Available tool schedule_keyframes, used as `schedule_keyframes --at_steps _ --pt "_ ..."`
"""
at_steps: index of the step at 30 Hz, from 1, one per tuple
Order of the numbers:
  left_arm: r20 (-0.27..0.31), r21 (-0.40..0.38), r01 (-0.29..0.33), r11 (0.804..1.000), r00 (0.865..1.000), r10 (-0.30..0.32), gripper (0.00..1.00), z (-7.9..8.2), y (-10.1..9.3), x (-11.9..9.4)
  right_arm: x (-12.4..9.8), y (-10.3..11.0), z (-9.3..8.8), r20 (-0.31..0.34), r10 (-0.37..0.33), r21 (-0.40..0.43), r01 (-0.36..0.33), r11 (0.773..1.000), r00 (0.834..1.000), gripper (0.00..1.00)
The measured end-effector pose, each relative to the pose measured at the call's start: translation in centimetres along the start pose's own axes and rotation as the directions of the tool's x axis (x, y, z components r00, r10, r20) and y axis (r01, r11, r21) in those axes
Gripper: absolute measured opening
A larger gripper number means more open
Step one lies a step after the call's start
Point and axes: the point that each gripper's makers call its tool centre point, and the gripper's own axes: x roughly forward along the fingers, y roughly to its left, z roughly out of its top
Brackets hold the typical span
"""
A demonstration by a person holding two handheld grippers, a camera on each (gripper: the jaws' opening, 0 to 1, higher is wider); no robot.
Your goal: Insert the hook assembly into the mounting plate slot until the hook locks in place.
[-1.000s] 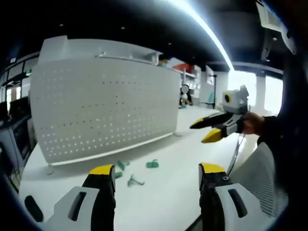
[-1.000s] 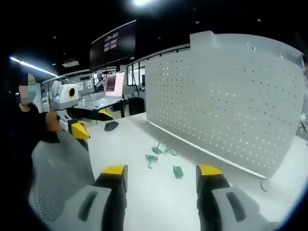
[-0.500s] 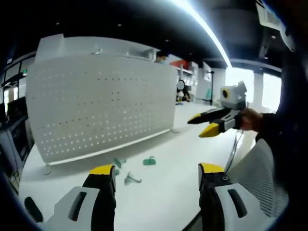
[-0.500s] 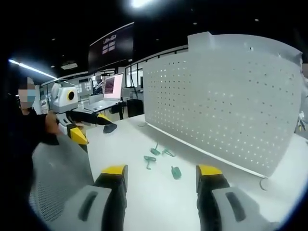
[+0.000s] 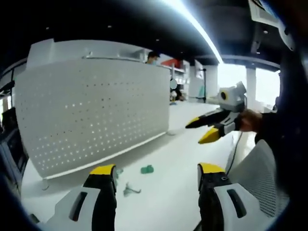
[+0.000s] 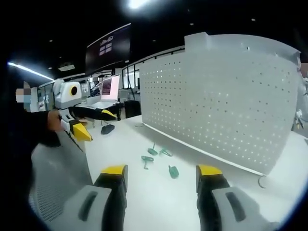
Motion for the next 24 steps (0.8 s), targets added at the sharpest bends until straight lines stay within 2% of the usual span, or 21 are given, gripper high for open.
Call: schedule_keyframes --at_steps 6,12,17,24 --pt "-0.019 0.045 0.053 0.998 0.998 -0.052 0.69 0.7 -0.5 1.8 -0.3 -0.4 0.1 0.009 -0.015 0.010 0.015 1.000 1.000 0.55" --pt "-0.069 0.105 0.110 0.988 0.992 -0.103 0.67 0.8 -0.4 3.7 -0.6 -0.7 -0.2 0.010 -0.028 0.023 0.027 0.999 1.000 0.55" --pt "-0.114 0.115 0.150 0.982 0.984 -0.137 0.64 0.1 0.4 5.8 -0.9 -1.1 -0.5 0.011 -0.041 0.035 0.040 0.999 0.999 0.55" --pt "-0.158 0.148 0.200 0.969 0.972 -0.176 0.62 -0.5 0.4 8.0 -1.3 -1.5 -0.7 0.010 -0.056 0.044 0.056 0.997 0.998 0.54"
